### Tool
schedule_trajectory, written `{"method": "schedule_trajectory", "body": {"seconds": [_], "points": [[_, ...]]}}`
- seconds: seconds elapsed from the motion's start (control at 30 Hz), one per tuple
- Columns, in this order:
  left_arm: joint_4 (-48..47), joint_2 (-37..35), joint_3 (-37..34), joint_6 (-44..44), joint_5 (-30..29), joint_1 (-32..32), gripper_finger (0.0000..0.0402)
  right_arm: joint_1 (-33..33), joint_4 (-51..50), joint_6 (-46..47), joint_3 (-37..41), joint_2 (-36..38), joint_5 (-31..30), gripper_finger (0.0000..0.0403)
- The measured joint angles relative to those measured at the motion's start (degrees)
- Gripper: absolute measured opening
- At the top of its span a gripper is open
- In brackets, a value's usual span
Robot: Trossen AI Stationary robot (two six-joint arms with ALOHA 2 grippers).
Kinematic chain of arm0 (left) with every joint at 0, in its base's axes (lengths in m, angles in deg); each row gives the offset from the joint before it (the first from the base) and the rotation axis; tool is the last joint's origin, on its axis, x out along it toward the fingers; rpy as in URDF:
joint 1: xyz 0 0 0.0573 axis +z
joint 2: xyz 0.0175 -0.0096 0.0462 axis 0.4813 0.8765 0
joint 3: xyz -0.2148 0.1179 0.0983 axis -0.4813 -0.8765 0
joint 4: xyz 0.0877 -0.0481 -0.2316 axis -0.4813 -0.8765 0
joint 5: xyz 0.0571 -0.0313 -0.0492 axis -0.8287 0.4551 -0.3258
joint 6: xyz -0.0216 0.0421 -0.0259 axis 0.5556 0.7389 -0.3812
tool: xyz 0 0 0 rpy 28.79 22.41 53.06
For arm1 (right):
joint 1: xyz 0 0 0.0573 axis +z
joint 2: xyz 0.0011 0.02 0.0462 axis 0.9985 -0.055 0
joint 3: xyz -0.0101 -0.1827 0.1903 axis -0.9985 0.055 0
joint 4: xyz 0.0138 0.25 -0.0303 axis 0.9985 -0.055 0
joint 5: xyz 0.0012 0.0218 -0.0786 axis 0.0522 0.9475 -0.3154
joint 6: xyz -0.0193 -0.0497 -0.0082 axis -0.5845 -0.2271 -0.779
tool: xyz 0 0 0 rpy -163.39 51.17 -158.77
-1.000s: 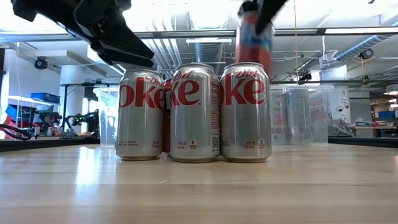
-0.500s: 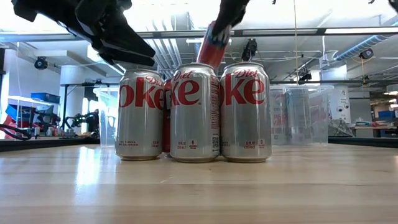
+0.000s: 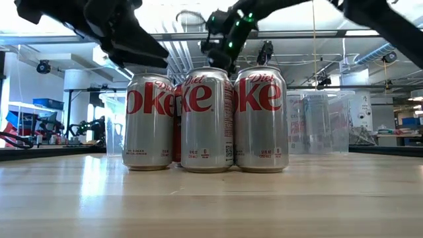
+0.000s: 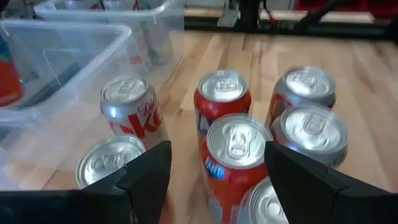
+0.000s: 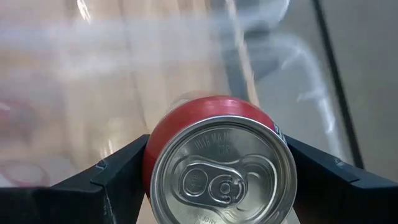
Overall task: Sort soda cans
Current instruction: Put the bottom right red soda can into the center transparent bin
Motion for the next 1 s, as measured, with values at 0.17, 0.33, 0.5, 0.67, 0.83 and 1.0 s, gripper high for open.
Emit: {"method": "schedule_trajectory", "body": {"seconds": [0.17, 0.33, 0.5, 0.67, 0.83, 1.0], "points": [[-0.69, 1.10, -0.04, 0.25, -0.01, 0.08, 0.0242, -1.29, -2.81, -0.36, -4.47, -6.48, -0.21, 0.0301], [-0.48, 1.16, -0.07, 2.23, -0.05, 0.50, 0.0242, -2.41, -2.28, -0.86, -7.29, -9.74, 0.59, 0.0302], [-0.49, 0.14, -0.07, 4.71, -0.14, 1.20, 0.0242, -3.84, -3.09, -0.82, -7.38, -12.24, 0.04, 0.0302], [-0.49, -1.56, -0.07, 7.22, -0.14, 1.42, 0.0242, -4.26, -2.55, -0.28, -7.38, -12.80, 0.57, 0.0305], [-3.77, -4.34, -0.07, 8.77, -0.12, 1.40, 0.0242, -4.26, -2.56, 0.81, -7.36, -13.22, 3.21, 0.0305], [-6.86, -6.18, -0.07, 7.66, -0.14, 1.42, 0.0242, -4.26, -1.95, 1.19, -7.33, -13.20, 3.50, 0.0306]]}}
